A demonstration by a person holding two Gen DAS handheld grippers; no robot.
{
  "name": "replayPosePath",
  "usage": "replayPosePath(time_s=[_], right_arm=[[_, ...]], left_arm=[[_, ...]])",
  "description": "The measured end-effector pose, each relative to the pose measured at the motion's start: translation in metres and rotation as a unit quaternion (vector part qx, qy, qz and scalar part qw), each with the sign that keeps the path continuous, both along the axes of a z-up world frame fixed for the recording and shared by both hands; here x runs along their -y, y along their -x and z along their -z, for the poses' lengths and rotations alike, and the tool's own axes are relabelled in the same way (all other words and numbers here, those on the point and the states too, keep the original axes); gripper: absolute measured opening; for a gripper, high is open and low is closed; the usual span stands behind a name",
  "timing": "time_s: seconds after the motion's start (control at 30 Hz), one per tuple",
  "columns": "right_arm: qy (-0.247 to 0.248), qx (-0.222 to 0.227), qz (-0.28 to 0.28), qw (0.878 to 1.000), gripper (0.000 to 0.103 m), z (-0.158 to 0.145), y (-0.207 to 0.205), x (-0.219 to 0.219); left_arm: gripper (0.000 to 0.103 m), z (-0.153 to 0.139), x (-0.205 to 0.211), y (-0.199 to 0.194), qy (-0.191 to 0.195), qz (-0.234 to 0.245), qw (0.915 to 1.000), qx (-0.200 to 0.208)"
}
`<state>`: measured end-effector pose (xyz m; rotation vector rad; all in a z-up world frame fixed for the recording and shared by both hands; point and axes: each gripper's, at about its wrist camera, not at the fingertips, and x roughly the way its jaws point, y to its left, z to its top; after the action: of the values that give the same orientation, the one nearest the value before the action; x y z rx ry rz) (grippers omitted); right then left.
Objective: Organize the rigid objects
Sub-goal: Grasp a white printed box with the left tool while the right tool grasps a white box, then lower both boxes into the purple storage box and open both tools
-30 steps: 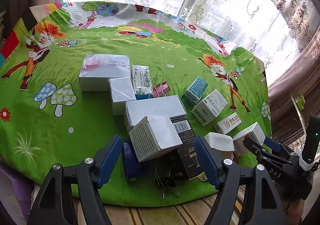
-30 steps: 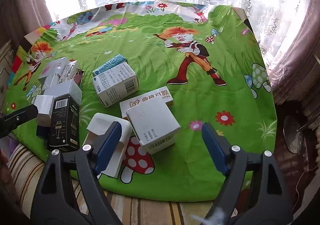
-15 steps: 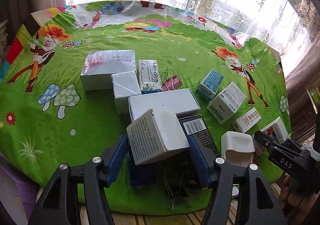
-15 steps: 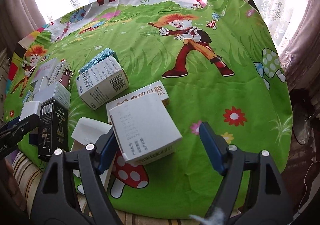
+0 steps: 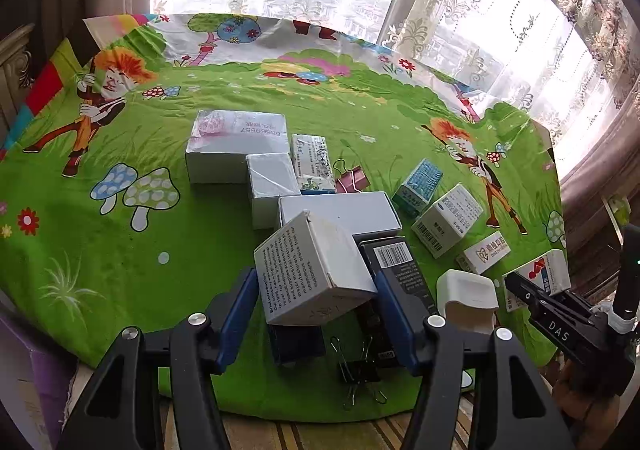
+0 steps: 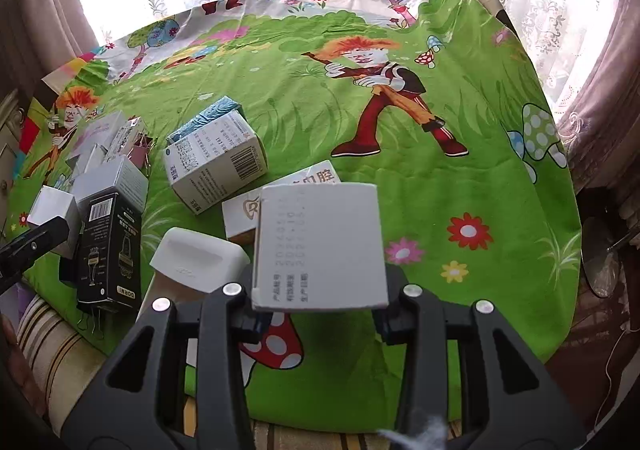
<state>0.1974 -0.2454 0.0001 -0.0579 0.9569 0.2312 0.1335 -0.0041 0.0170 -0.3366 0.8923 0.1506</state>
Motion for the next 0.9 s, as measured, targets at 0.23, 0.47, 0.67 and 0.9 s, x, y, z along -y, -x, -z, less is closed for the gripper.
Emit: replayPosePath(time_s=[0.23,0.47,0.67,0.9], right_arm=[[0.003,0.042,0.005,0.999,0.043,-0.026,0.016,-0.001],[-0.011,0.049,-0.020,0.999,0.044,-0.048,0.036,-0.019],[-0.029,0.041,-0.069,0.996,0.044,-0.060,0.056,-0.056],[-0.040,0.036,-0.143,0.988,0.044,-0.071,0.087,-0.115]], left_arm=[[0.061,-0.008,-0.015,0.021,0.013,-0.019,0.9996,0.014],[0.061,-0.015,-0.040,0.050,0.033,-0.053,0.9976,0.031],[0.061,-0.017,-0.071,0.082,0.052,-0.098,0.9930,0.041],[0.061,-0.018,-0.111,0.126,0.065,-0.164,0.9827,0.055]])
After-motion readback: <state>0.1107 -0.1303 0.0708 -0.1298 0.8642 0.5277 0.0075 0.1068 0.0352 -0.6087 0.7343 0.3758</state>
